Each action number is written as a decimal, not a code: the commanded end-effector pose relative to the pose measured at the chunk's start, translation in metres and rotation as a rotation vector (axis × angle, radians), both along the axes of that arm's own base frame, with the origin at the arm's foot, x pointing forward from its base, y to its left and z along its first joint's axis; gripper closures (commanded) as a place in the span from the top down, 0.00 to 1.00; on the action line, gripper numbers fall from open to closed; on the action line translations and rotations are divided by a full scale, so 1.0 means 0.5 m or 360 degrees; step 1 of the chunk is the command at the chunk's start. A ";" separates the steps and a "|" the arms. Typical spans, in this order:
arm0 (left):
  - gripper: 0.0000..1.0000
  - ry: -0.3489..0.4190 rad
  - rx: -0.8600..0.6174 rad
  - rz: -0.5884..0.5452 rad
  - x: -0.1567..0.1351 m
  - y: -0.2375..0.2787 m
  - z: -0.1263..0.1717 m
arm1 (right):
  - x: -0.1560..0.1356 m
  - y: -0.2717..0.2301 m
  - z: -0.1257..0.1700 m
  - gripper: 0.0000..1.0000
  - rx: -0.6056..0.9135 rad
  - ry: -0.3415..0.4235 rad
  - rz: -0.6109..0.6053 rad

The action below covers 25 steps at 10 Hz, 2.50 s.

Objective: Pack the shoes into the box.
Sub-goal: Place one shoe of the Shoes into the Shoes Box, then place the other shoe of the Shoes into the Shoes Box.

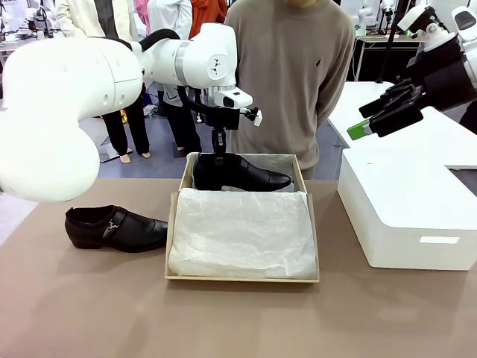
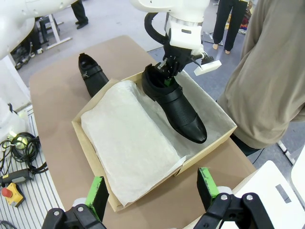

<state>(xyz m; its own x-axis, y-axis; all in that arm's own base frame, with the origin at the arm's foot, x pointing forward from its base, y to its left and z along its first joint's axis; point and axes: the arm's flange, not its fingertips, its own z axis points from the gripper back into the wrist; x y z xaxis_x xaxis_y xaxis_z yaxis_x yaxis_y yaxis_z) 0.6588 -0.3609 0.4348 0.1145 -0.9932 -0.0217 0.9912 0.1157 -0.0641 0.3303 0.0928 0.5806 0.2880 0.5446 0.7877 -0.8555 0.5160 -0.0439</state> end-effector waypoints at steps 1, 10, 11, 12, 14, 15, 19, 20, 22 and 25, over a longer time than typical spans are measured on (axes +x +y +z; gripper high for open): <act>0.00 -0.0028 0.0011 0.0062 -0.003 0.006 0.002 | 0.003 -0.001 0.001 1.00 0.0020 -0.0017 0.0026; 0.57 0.0044 -0.0016 0.0076 -0.010 0.025 -0.050 | 0.003 -0.001 0.001 1.00 0.0020 -0.0017 0.0026; 0.77 0.0062 -0.0015 0.0074 -0.011 0.027 -0.042 | 0.003 -0.001 0.001 1.00 0.0020 -0.0017 0.0026; 0.96 0.0069 -0.0014 0.0072 -0.010 0.028 -0.030 | 0.003 -0.001 0.001 1.00 0.0020 -0.0017 0.0026; 1.00 0.0076 -0.0018 0.0057 -0.010 0.033 0.023 | 0.003 -0.001 0.001 1.00 0.0020 -0.0017 0.0026; 1.00 0.0066 -0.0012 0.0034 -0.011 0.036 0.048 | 0.003 -0.001 0.001 1.00 0.0020 -0.0017 0.0026; 1.00 0.0038 0.0012 0.0040 -0.019 0.041 0.069 | 0.003 -0.001 0.001 1.00 0.0020 -0.0017 0.0026; 1.00 0.0038 0.0012 0.0040 -0.019 0.041 0.069 | 0.003 -0.001 0.001 1.00 0.0020 -0.0017 0.0026; 1.00 0.0038 0.0012 0.0040 -0.019 0.041 0.069 | 0.003 -0.001 0.001 1.00 0.0020 -0.0017 0.0026; 1.00 0.0038 0.0012 0.0040 -0.019 0.041 0.069 | 0.003 -0.001 0.001 1.00 0.0020 -0.0017 0.0026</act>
<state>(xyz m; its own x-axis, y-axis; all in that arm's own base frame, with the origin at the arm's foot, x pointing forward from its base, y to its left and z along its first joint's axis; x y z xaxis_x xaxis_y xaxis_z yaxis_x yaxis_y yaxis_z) 0.6488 -0.3430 0.4667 0.1235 -0.9921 -0.0231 0.9870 0.1252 -0.1011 0.3303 0.0927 0.5806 0.2882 0.5447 0.7876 -0.8553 0.5162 -0.0441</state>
